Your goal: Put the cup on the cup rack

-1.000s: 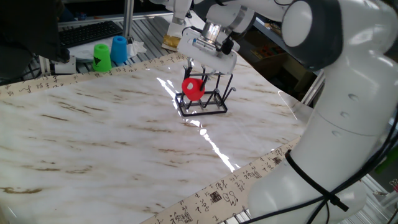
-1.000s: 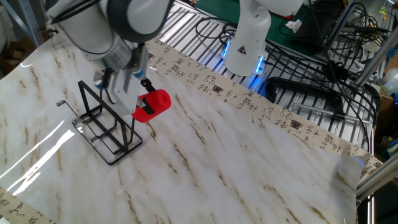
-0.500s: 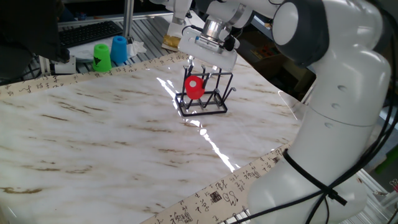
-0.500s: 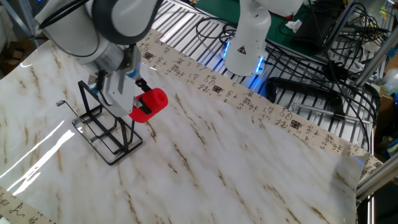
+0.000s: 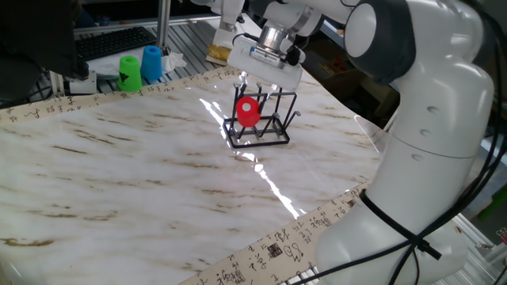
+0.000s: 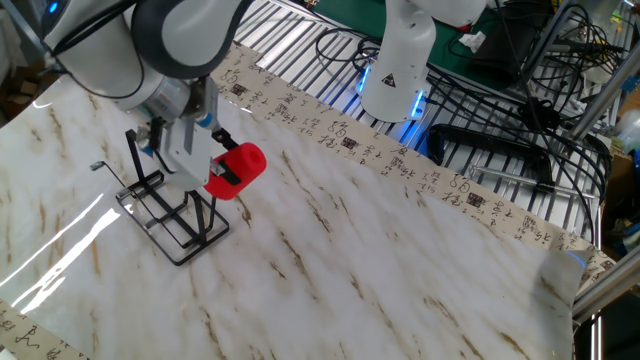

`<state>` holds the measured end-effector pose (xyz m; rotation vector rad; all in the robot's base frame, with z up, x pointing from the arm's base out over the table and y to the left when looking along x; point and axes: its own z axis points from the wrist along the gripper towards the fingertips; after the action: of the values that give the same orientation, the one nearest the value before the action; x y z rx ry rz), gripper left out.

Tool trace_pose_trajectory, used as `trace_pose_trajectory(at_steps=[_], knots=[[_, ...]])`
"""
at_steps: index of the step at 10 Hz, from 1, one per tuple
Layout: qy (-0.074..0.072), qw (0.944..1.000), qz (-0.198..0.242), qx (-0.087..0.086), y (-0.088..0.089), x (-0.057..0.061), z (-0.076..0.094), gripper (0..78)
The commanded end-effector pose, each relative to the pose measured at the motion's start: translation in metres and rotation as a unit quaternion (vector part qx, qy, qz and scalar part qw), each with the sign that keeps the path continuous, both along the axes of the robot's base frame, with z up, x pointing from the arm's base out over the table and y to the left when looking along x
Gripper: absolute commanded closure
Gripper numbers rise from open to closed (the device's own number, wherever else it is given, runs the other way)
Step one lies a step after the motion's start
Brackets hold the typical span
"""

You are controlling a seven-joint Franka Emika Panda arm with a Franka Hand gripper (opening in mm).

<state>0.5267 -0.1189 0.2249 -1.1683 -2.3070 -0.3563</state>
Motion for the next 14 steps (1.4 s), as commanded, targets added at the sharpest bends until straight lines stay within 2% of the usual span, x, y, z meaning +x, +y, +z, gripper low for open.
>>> trace_pose_trajectory(at_steps=[1, 5, 14], knots=[[-0.004, 0.9995, 0.029, 0.013, -0.001, 0.005, -0.004, 76.2], [-0.003, 0.9981, 0.058, 0.021, -0.003, 0.007, -0.007, 76.2], [-0.007, 0.9975, 0.067, 0.021, -0.007, 0.014, -0.019, 76.2]])
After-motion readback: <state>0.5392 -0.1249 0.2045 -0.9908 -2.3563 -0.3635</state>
